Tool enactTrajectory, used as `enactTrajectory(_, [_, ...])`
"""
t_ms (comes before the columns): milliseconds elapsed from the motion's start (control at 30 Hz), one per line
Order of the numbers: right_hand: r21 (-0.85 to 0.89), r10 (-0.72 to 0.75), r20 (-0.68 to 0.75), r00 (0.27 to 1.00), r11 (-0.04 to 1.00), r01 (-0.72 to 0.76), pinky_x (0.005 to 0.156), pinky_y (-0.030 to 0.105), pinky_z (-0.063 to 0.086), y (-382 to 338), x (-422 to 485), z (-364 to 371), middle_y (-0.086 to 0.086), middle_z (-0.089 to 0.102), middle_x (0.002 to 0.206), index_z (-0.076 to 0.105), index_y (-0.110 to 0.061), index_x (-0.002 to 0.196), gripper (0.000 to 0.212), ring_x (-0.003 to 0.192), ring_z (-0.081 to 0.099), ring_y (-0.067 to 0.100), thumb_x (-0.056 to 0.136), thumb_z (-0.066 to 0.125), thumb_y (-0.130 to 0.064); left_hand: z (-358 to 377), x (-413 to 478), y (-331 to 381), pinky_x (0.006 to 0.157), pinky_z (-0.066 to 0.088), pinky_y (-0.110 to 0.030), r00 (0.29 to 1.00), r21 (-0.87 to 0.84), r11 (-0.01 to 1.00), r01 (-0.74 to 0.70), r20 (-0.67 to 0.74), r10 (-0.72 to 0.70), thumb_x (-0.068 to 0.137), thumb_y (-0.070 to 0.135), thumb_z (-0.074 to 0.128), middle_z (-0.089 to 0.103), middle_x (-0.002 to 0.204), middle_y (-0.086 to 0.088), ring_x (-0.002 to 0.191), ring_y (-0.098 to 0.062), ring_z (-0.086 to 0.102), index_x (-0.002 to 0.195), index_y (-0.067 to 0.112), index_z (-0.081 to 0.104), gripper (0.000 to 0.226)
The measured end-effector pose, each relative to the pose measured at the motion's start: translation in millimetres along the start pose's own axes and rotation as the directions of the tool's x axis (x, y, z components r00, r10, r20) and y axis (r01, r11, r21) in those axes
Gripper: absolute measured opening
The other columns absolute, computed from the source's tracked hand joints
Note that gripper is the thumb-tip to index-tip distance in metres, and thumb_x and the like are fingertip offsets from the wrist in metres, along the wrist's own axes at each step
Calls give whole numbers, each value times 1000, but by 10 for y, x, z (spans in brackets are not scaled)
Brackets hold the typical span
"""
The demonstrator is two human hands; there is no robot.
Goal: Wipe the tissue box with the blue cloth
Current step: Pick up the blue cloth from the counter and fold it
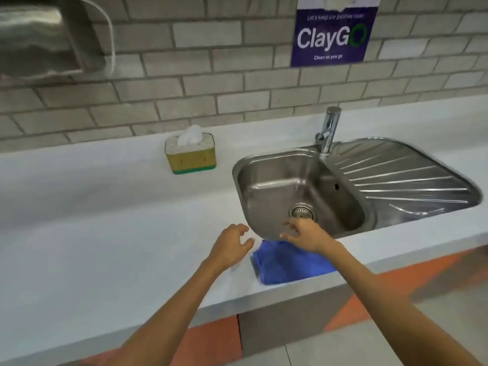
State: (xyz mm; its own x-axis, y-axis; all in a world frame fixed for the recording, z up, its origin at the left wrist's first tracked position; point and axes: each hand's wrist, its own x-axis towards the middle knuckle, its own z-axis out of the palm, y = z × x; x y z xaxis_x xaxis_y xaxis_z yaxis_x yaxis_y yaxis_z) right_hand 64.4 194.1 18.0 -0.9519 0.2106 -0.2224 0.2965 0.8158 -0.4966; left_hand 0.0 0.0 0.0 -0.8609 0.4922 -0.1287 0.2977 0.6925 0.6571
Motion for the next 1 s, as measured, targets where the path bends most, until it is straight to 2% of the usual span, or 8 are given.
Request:
enactTrajectory(133, [-21,56,7,998,998,-56,99,36,44,284,-151,124,14,60,128,55,-8,126,43,119,55,28,88,59,-27,357,-75,86,91,46,-37,996,88,995,49,76,-55,87,39,57,56,121,-15,110,-30,56,117,6,56,44])
enactTrajectory(367, [62,11,-80,997,998,-6,98,34,43,481,-161,157,16,59,124,58,-6,124,40,114,57,31,84,61,-11,658,0,265,88,45,-37,990,171,977,131,23,-137,82,34,63,60,118,-18,110,-33,56,112,4,60,43])
enactTrajectory(533, [9,-57,44,997,998,57,107,32,37,468,-74,53,8,53,137,50,-16,134,55,128,45,26,80,60,-13,627,69,324,80,48,-34,982,-174,969,178,88,-164,86,20,59,67,108,-20,100,-33,62,101,1,62,24])
enactTrajectory(633, [173,-69,156,985,984,41,106,27,39,349,61,-20,2,52,139,47,-18,137,60,128,47,19,78,60,-9,413,84,326,67,46,-23,974,-390,899,200,183,-137,86,19,63,62,95,-11,85,-21,59,86,12,56,10])
enactTrajectory(733, [310,-115,300,947,951,17,76,13,44,170,253,-98,1,62,105,62,-12,114,35,98,55,12,80,60,-2,71,99,266,66,46,-18,979,-482,859,174,181,-96,85,17,64,62,89,-6,80,-16,58,88,9,57,12])
enactTrajectory(800, [381,-127,358,925,925,-20,62,19,37,51,383,-141,2,55,77,63,-13,83,11,73,49,10,81,61,-2,-194,135,185,65,47,-16,982,-537,825,175,155,-107,85,17,65,64,83,-3,77,-14,60,85,9,60,9])
enactTrajectory(900, [483,-157,412,897,873,-69,69,21,39,-111,571,-139,2,59,73,66,-8,83,4,69,53,9,84,62,-8,-544,214,-19,69,50,-18,980,-629,754,191,83,-179,84,18,65,69,87,-1,82,-15,64,87,14,64,5])
enactTrajectory(1000, [629,-214,413,885,769,-108,81,30,40,-366,746,-63,11,63,90,63,6,102,24,84,57,19,87,58,-12,-744,306,-250,77,51,-26,941,-734,640,227,-3,-338,83,17,68,67,104,-9,93,-23,64,109,12,60,27])
